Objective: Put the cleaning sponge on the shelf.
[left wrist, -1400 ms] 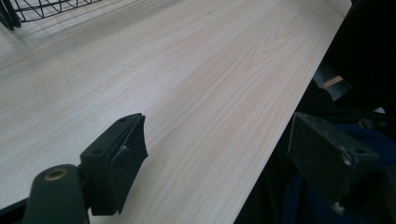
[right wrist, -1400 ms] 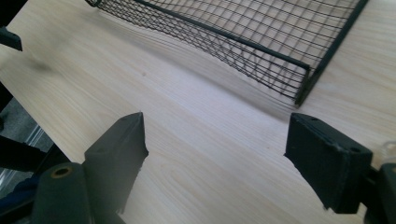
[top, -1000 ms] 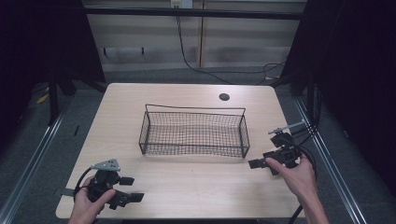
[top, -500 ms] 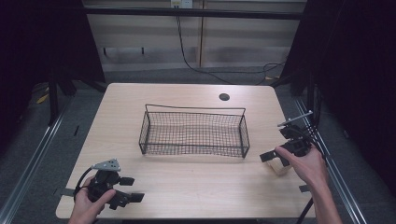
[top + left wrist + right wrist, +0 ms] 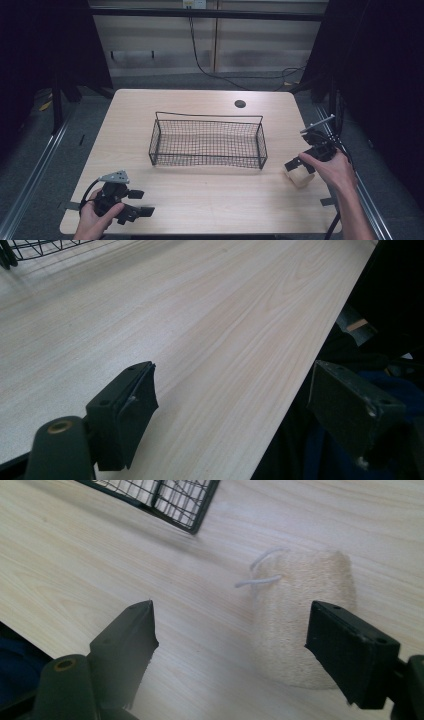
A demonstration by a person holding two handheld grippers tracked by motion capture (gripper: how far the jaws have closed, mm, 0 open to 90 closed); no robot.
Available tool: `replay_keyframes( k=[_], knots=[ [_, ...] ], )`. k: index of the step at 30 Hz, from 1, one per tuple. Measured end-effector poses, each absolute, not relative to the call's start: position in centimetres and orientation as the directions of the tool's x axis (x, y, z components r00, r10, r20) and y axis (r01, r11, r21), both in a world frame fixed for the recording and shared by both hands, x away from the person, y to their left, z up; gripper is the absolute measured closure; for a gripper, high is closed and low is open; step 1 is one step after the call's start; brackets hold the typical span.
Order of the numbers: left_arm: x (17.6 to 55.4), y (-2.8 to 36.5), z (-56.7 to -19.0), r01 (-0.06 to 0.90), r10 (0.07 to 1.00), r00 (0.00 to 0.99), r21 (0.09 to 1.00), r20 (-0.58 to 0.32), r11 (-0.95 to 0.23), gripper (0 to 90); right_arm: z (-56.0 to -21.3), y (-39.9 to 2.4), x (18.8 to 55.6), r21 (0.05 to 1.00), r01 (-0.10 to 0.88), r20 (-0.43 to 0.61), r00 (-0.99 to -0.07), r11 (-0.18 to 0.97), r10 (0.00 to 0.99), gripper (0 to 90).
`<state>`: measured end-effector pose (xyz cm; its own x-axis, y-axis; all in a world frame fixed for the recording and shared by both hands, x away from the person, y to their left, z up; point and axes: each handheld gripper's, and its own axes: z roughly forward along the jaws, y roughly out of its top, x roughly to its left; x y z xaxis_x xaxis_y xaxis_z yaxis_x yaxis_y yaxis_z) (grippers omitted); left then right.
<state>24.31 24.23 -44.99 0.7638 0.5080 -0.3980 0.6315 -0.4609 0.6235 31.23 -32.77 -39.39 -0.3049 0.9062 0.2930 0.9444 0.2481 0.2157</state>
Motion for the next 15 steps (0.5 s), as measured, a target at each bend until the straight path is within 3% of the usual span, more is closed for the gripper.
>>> replay_keyframes(
  k=[15],
  knots=[
    [24.3,24.2,-45.0,0.632,0.508,0.764,0.622,-0.398,-0.463,18.9,-41.0,-34.1,32.8,0.137,0.964,0.219,-0.256,0.230,0.941,18.4]
  ],
)
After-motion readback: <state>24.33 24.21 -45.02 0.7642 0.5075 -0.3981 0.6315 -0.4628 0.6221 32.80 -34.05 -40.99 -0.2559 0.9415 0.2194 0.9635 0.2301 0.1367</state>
